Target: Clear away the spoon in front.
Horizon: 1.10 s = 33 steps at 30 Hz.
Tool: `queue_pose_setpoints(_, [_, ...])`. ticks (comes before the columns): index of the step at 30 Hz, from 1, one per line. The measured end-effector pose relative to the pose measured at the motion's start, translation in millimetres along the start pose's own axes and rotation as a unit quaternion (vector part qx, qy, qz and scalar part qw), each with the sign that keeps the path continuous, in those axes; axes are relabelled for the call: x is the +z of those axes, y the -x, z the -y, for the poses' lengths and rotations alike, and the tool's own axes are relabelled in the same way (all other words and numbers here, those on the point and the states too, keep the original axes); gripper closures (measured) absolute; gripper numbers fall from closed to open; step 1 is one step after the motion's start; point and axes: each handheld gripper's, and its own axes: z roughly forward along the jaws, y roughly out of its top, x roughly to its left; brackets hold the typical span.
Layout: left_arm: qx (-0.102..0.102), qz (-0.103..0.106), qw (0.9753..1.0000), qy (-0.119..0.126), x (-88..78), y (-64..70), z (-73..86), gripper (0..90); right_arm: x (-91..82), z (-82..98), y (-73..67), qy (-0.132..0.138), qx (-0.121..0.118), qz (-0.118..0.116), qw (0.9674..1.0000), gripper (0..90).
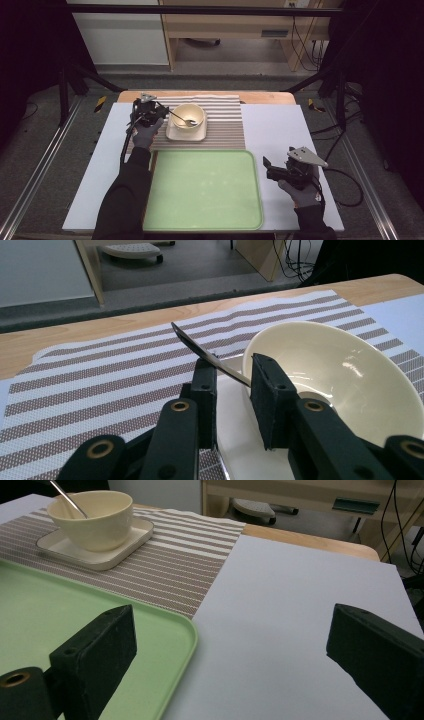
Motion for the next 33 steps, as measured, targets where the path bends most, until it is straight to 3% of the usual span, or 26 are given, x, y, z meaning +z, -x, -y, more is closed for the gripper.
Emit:
queue_pose_setpoints(9, [0.001,-0.003,1.0000,-0.007,-4.3,1.6,10.5,68.4,-0.6,-0.6,-0.7,0.000,0.000,0.000,1.0000,5.8])
queue_pose_setpoints(14, [-0.011,-0.012,0.9999,-0.005,-1.4,-1.0,10.3,53.8,-0.3,-0.3,-0.1,0.000,0.000,0.001,1.0000,5.8])
queue_pose_setpoints(18, [-0.019,-0.015,0.9997,0.001,2.9,-1.9,5.1,48.0,0.5,0.2,-0.3,-0.002,0.001,0.001,1.0000,5.8])
queue_pose_setpoints(23, [-0.026,-0.016,0.9995,0.004,7.1,-2.9,5.9,54.4,0.7,0.3,-0.4,-0.003,-0.001,0.001,1.0000,5.8])
queue_pose_setpoints(24, [-0.028,-0.014,0.9995,0.003,8.1,-4.3,6.9,61.3,0.4,0.2,-0.1,-0.002,0.001,0.000,1.0000,5.8])
queue_pose_setpoints(26, [-0.029,-0.011,0.9995,0.005,7.7,-4.2,7.0,64.9,0.4,0.2,0.4,-0.001,0.000,0.001,1.0000,5.8])
queue_pose_setpoints(33, [-0.022,0.005,0.9995,0.022,0.2,2.0,2.2,72.8,0.5,0.2,-0.1,-0.002,0.001,0.001,1.0000,5.8])
